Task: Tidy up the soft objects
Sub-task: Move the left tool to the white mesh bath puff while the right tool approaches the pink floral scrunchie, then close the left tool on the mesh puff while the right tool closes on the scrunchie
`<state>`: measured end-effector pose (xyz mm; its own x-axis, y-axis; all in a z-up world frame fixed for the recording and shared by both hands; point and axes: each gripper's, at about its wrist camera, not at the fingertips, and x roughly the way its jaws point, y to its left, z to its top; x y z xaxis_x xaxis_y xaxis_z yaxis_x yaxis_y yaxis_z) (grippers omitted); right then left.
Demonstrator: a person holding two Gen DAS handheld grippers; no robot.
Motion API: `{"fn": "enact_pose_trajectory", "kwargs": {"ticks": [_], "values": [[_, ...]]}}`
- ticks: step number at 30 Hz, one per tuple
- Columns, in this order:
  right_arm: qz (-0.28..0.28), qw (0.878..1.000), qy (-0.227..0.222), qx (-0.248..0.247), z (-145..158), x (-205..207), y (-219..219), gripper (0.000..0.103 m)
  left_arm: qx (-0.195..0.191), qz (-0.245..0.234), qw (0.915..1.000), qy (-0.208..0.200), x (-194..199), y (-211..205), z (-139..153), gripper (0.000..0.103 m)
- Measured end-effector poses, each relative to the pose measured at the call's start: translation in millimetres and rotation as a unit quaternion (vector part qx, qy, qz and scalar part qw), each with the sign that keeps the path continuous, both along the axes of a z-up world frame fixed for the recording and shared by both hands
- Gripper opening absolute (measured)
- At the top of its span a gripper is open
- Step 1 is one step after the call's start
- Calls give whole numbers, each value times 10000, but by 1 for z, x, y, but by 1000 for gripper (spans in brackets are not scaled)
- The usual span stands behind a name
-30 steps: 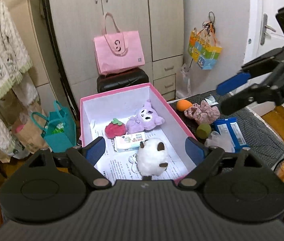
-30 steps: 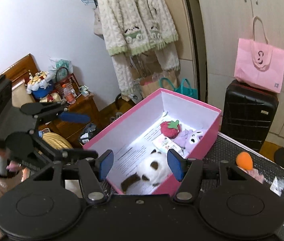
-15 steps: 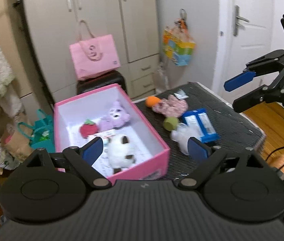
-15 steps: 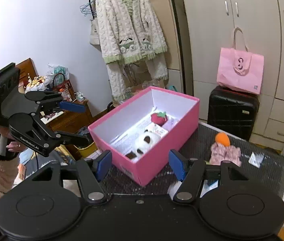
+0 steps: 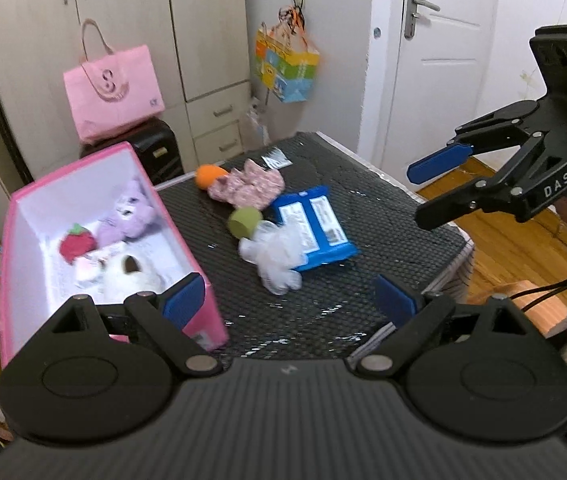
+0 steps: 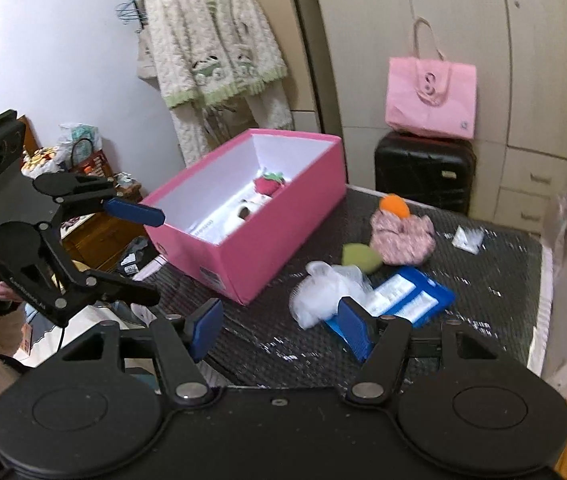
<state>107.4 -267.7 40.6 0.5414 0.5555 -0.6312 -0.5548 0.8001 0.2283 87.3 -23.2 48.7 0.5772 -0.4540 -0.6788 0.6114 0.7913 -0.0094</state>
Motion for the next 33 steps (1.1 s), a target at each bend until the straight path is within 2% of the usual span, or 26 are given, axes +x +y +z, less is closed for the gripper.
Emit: {"fn": "enact_pose_trajectory", "kwargs": {"ticks": [6, 13, 19, 26, 33], "values": [[-81, 9997, 218, 102, -20, 14, -18, 69, -185, 191, 9995, 186, 12, -21, -19, 93], [-130, 9991, 388, 145, -41, 38, -35, 69, -201, 307, 9992, 151, 25, -51, -33, 93], [-249, 9986, 422, 220, -60, 56, -50, 70, -298, 636, 9975, 122, 43, -68, -49, 93], [-456, 9982, 274, 291, -74, 79, -61, 70, -378, 1024, 9939, 123, 68, -81, -71, 93], [-503, 9984, -165, 212, -79, 109, -56, 73, -493, 1459, 9878, 245, 93, -84, -95, 89]]}}
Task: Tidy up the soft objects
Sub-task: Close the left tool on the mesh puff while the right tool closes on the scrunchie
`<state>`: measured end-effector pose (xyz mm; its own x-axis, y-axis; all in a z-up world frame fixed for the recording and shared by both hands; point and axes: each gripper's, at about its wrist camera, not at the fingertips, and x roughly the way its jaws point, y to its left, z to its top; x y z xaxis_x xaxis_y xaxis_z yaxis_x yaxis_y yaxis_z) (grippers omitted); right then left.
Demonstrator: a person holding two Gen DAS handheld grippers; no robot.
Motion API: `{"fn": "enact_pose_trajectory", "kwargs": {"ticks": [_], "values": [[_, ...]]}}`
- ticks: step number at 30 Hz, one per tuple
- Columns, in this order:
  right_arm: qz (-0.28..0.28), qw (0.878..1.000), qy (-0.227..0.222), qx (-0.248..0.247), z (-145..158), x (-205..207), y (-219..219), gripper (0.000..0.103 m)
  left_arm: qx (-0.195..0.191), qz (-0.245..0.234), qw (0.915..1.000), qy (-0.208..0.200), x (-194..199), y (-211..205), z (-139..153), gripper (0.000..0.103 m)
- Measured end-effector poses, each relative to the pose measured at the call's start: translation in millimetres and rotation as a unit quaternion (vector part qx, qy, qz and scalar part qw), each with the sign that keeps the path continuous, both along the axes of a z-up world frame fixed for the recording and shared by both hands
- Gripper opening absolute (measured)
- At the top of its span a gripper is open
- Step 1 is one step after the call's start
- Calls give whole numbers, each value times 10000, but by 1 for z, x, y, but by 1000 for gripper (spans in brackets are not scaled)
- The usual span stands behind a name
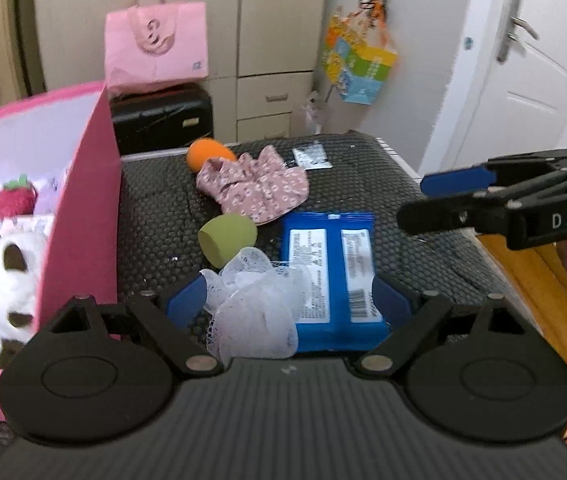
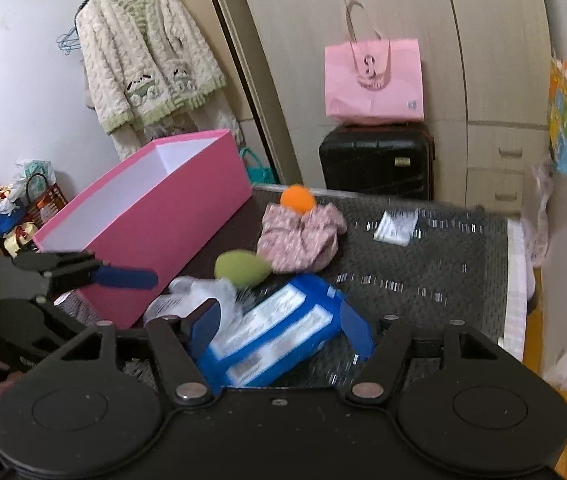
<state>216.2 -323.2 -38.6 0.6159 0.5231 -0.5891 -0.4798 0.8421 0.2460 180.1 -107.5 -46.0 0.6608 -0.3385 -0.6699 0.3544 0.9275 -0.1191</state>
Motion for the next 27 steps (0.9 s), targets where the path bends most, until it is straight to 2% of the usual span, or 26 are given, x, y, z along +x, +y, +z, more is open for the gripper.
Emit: {"fn": "enact_pose_trajectory", "kwargs": {"ticks": [3, 8, 10, 11, 15, 19, 23, 27], "values": [[14, 9990, -261, -353, 0, 10, 12, 74, 12, 261, 9997, -12, 9, 3, -8, 89], [275, 9982, -351, -410, 5, 34, 31, 74, 166, 450, 9988, -28, 18, 1, -19, 88], [410, 9979, -290, -403, 4, 47, 41, 75, 293, 533, 9981, -28, 20, 0, -25, 83], [445, 9979, -255, -405, 3, 53, 46, 78, 342, 567, 9978, 2, 22, 0, -27, 81], [295, 9982, -259, -460, -6, 74, 58, 80, 282, 713, 9970, 75, 28, 4, -33, 70], [202, 9990, -21, -389, -18, 97, 65, 80, 223, 723, 9970, 134, 30, 6, -40, 67], [198, 9979, 338, -523, -31, 118, 74, 80, 427, 703, 9966, -80, 28, 1, -43, 68], [128, 9973, 572, -439, -42, 129, 76, 80, 368, 646, 9972, -125, 28, 3, -44, 67]]}}
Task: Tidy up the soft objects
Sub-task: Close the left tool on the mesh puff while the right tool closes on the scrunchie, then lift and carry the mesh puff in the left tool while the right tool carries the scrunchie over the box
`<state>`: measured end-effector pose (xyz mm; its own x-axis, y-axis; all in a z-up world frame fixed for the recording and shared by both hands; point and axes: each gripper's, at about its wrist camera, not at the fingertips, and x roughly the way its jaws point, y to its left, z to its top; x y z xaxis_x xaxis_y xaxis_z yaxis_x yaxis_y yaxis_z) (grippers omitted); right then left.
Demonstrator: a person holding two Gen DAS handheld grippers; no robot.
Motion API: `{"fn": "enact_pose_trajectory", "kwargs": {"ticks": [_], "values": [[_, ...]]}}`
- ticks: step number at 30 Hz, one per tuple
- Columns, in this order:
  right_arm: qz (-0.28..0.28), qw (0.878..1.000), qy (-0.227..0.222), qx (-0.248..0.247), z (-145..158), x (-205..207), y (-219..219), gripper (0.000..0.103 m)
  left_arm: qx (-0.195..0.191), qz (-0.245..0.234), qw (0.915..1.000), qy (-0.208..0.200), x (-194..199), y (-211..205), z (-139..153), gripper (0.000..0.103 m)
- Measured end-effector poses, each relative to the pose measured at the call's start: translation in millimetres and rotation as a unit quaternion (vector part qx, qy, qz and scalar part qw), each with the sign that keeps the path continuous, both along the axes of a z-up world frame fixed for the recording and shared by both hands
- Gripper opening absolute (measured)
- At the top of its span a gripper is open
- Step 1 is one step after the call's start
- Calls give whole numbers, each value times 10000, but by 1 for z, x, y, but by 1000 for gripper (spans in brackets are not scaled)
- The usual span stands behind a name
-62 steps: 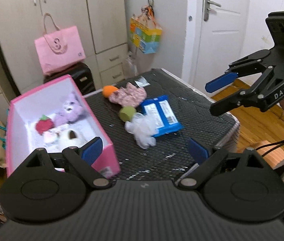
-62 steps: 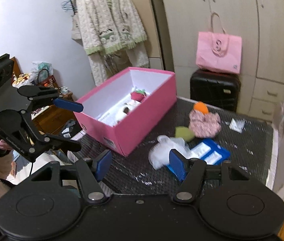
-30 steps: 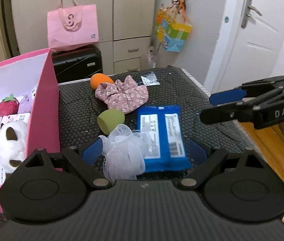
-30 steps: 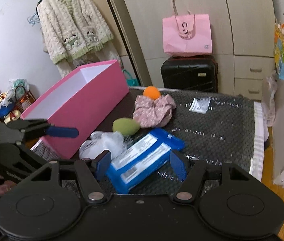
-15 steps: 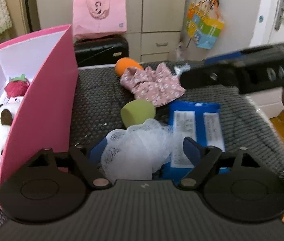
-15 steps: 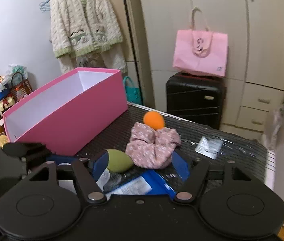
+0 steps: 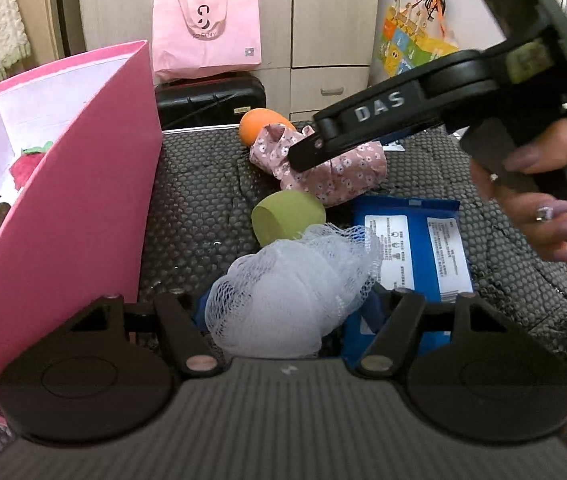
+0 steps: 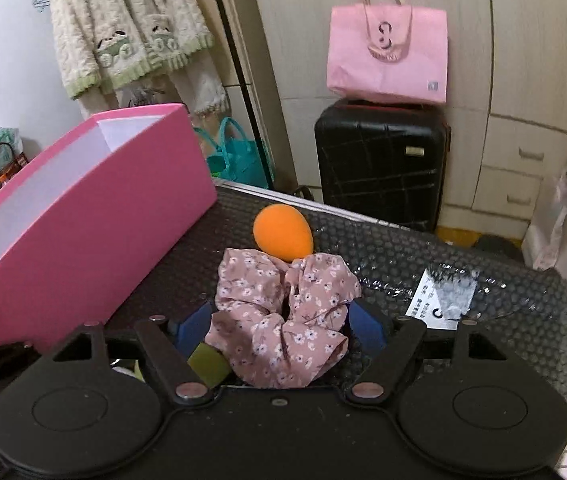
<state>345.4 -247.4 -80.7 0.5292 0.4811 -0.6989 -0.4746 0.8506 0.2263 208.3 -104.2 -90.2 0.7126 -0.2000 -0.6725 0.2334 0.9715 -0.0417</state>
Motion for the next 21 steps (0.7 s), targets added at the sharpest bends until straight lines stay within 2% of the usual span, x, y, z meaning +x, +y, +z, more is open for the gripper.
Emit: {"fn": "enact_pose_trajectory", "kwargs": {"ticks": [2, 6, 9, 10, 12, 14, 16, 21], "values": [[-25, 9999, 109, 58, -6, 4, 1, 80, -37, -37, 10000, -25, 1, 2, 0, 67], [-95, 9995, 256, 132, -17, 7, -1, 80, 85, -170, 9998, -118, -4, 1, -1, 49], [-14, 9999, 127, 55, -18, 3, -1, 80, 149, -234, 9995, -132, -7, 0, -2, 44], [-28, 9999, 92, 31, -18, 0, -1, 77, 92, -225, 9996, -114, -7, 1, -2, 43], [-13, 10000, 12, -85, -18, -2, 1, 62, 9, -211, 9997, -117, -6, 4, -2, 42], [24, 9996, -144, -225, -17, -8, 2, 42, -35, -222, 9996, -152, -6, 5, -1, 41], [66, 9997, -160, -179, -16, -12, 0, 29, -85, -242, 9995, -165, -8, 6, 0, 41], [27, 9989, -371, -290, -11, -26, 4, 21, -232, -249, 9993, -177, -11, 7, 2, 41]]}}
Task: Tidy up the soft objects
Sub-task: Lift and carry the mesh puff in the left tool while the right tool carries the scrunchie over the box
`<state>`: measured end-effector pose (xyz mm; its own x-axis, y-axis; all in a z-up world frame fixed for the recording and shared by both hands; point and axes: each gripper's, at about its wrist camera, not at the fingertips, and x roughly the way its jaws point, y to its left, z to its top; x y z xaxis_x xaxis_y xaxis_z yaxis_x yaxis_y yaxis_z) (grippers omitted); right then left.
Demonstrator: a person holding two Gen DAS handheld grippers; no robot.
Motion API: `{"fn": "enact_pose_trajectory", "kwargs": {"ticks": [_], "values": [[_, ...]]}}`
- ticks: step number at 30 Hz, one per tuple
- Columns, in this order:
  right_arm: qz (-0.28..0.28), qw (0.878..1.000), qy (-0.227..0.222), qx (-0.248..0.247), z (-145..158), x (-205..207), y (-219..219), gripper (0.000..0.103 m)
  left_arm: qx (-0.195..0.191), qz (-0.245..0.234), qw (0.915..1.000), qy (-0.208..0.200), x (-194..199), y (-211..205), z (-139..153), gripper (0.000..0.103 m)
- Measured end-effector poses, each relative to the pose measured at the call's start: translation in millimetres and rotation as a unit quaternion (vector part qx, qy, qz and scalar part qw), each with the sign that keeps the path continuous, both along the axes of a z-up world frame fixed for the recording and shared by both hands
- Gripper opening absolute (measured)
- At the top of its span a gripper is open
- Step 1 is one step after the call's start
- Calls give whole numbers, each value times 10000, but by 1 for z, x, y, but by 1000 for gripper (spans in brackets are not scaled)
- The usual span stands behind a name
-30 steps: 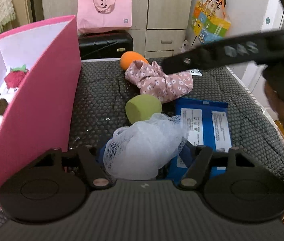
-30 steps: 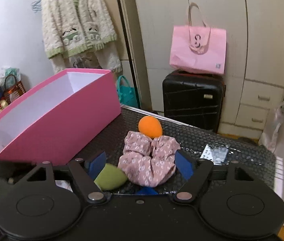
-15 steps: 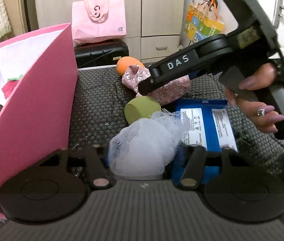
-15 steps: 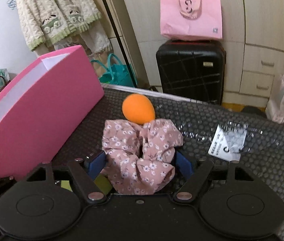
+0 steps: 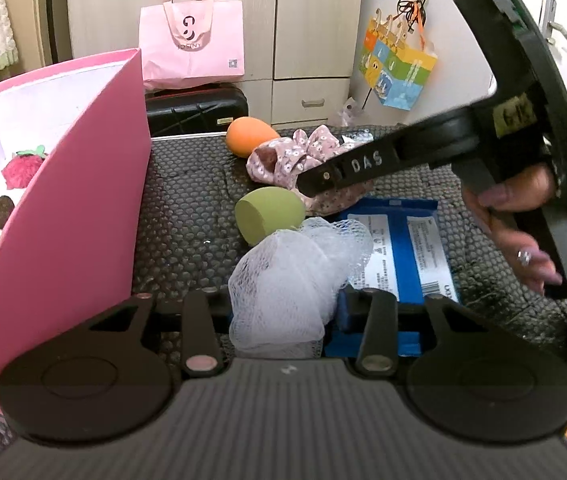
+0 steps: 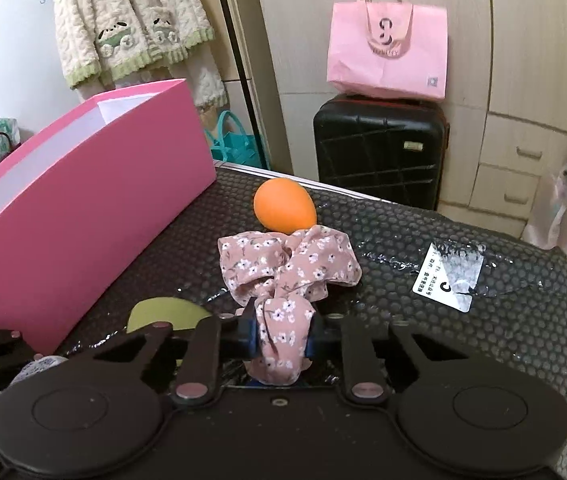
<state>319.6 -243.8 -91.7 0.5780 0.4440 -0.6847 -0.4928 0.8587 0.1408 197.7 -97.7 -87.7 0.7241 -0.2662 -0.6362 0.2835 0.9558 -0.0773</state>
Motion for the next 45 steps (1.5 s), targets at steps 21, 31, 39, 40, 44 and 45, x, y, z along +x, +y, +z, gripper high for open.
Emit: {"fn": "enact_pose_trajectory", "kwargs": {"ticks": [21, 31, 39, 40, 44, 45], "values": [[-460, 9972, -444, 375, 35, -71, -40, 21, -197, -87, 9991, -364, -35, 6, 27, 40], [-561, 9969, -190, 518, 31, -95, -51, 21, -325, 4, 9988, -355, -49, 21, 34, 41], [-180, 9973, 403, 588, 31, -115, -43, 22, -395, -210, 9988, -210, -55, 29, 45, 41], [-173, 9976, 417, 528, 33, -119, -41, 22, -377, -259, 9988, -197, -57, 31, 48, 41], [-98, 9983, 392, 414, 42, -136, -38, 22, -317, -411, 9986, -101, -61, 37, 55, 41], [-74, 9982, 416, 434, 43, -140, -39, 22, -315, -451, 9985, -63, -62, 39, 57, 41]]}}
